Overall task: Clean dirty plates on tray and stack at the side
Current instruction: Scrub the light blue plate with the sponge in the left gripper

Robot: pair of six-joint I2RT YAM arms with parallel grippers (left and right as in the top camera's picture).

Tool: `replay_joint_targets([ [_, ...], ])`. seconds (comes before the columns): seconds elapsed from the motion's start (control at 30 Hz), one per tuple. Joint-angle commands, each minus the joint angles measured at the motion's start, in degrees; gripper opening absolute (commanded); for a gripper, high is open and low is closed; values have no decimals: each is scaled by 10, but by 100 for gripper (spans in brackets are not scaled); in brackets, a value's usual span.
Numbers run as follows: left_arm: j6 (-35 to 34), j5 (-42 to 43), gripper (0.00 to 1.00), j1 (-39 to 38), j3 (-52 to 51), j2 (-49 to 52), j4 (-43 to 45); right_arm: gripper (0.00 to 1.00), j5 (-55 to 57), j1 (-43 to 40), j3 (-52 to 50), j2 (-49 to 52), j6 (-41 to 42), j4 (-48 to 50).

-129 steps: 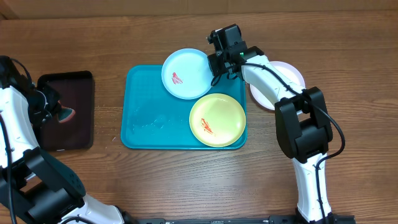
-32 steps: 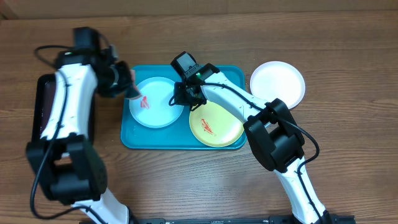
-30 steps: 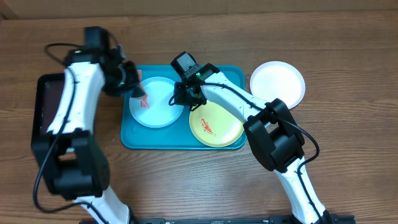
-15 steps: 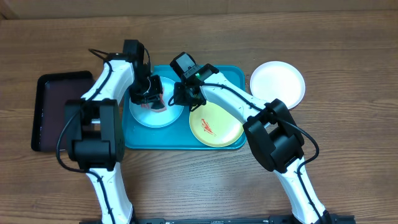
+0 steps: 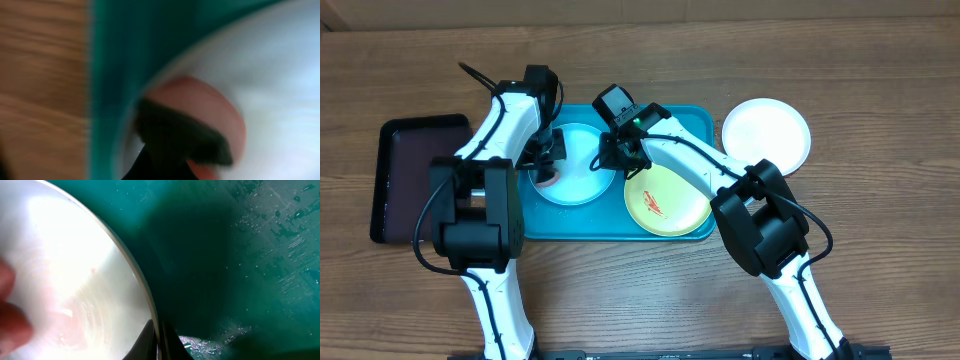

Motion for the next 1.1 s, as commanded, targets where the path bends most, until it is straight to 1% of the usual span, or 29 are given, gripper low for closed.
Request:
replay_joint_targets([
  [0.0,-6,-118,4,10,13,29,-12,4,47,-2,-18,22,-4,-19],
  [0.07,-6,-95,4,9,21,29,-15,4,47,-2,-18,22,-4,-19],
  [0.13,-6,-27,4,9,24,29,-12,4,47,-2,-18,22,-4,-19],
  [0.2,-6,83,4,9,24,30,-5,4,47,-2,-18,22,-4,-17],
  [0.3,-6,282,4,7,23,34,16,4,47,-2,-18,22,-4,-14],
  [0.33,-5,331,4,4,22,38,24,4,47,-2,-18,22,-4,-12],
  [0.4,4,416,4,-5,22,42,38,4,47,-2,-18,22,-4,-11],
  [0.43,13,440,4,-12,22,45,40,4,47,-2,-18,22,-4,-11],
  [0.47,21,442,4,-20,22,47,40,4,47,-2,-18,22,-4,-11],
  [0.53,29,422,4,-30,22,49,37,4,47,-2,-18,22,-4,-12],
  [0.67,28,322,4,-45,22,49,23,4,47,-2,-18,22,-4,-13],
  [0.9,9,107,4,-34,22,49,-26,4,47,-2,-18,22,-4,-16],
  [0.93,1,75,4,-31,22,49,-33,4,47,-2,-18,22,-4,-16],
  [0.97,-19,26,4,-27,22,49,-44,4,47,-2,-18,22,-4,-17],
  [1.07,-58,-60,4,-17,22,49,-60,4,47,-2,-18,22,-4,-18],
])
